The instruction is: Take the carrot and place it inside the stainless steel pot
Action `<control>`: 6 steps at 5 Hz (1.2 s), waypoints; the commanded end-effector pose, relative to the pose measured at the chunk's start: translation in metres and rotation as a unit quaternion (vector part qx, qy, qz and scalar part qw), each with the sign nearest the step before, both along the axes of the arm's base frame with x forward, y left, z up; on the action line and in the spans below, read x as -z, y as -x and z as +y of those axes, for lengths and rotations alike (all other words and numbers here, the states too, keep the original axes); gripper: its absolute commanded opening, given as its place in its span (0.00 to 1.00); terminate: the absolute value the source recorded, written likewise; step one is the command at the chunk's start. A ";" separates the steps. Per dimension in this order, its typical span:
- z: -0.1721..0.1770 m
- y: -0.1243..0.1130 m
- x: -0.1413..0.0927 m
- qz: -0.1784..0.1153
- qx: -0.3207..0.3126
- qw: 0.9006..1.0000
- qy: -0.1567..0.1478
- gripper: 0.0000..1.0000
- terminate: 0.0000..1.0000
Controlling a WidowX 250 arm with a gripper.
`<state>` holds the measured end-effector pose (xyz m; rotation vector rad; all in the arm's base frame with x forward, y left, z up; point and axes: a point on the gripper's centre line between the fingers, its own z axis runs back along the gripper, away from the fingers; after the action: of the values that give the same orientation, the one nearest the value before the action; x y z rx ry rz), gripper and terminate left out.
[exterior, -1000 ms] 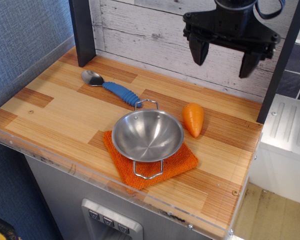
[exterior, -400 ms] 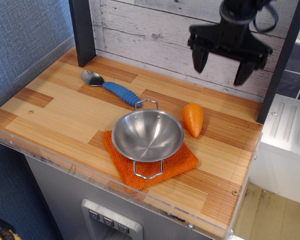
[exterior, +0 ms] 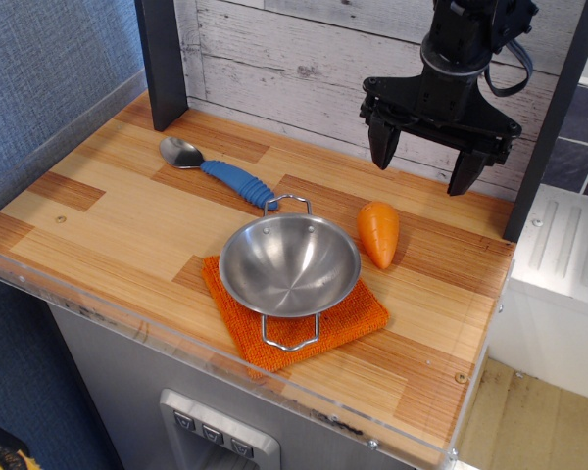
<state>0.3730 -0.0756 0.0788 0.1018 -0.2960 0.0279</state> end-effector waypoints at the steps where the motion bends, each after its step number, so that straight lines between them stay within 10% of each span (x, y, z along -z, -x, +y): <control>1: 0.007 0.000 0.004 0.002 -0.003 1.000 0.000 1.00 0.00; 6: 0.019 0.003 0.042 0.023 -0.001 1.000 -0.005 1.00 0.00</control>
<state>0.3660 -0.0588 0.0254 0.1189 -0.2172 0.0177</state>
